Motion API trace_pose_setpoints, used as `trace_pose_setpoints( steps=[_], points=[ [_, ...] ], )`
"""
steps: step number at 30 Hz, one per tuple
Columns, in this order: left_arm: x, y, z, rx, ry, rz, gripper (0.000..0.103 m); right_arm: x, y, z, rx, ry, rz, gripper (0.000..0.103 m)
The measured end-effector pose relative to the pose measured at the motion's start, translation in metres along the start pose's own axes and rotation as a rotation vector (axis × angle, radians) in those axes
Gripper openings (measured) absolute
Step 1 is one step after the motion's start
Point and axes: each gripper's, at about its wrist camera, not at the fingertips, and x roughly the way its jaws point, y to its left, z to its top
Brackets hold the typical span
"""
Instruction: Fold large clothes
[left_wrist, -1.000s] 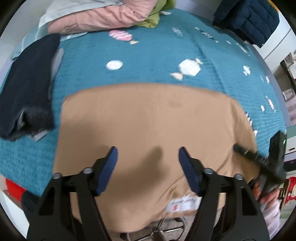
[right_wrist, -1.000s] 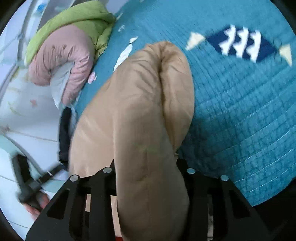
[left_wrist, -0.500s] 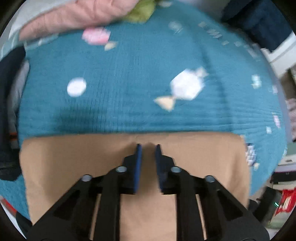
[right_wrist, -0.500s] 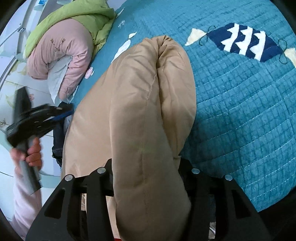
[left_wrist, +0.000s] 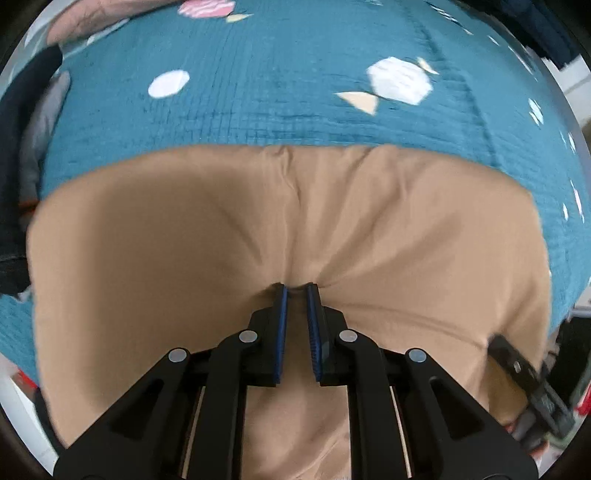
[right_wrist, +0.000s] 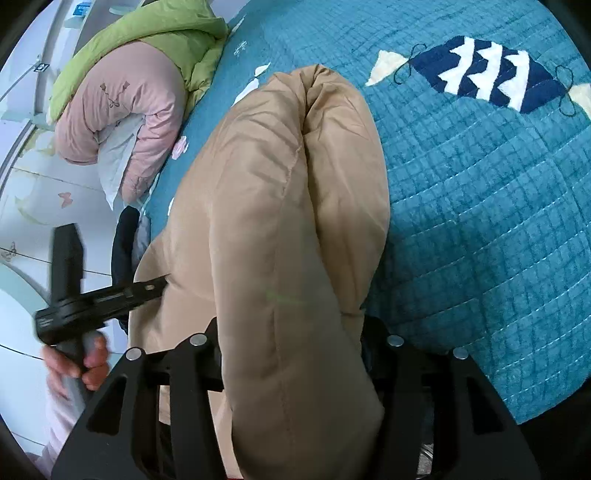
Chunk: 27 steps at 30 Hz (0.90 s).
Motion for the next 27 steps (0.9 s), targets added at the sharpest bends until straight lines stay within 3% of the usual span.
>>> trace_pose_setpoints(
  steps=[5,9,13,16,19,22,27],
  points=[
    [-0.015,-0.011,-0.012,0.009,0.024,0.048,0.011,0.0,0.004,-0.003,-0.011,-0.008,-0.019,0.048],
    [-0.026,-0.003,-0.057,0.004,0.084,-0.034,0.011,0.002,0.005,-0.005,-0.008,-0.011,-0.02,0.048],
    [0.008,0.02,-0.113,-0.08,0.238,-0.099,0.011,0.003,0.004,-0.006,-0.006,-0.009,-0.02,0.049],
    [0.006,0.025,-0.12,-0.065,0.227,-0.135,0.01,0.002,0.005,-0.006,-0.011,-0.011,-0.027,0.049],
    [0.005,0.025,-0.133,-0.061,0.297,-0.132,0.01,0.002,0.005,-0.006,-0.009,-0.011,-0.027,0.049],
    [-0.008,0.018,-0.138,-0.023,0.271,-0.109,0.011,0.003,0.006,-0.006,-0.003,-0.014,-0.025,0.049],
    [-0.054,0.003,-0.103,0.032,0.102,-0.155,0.011,0.003,0.005,-0.005,0.002,-0.012,-0.019,0.05]
  ],
)
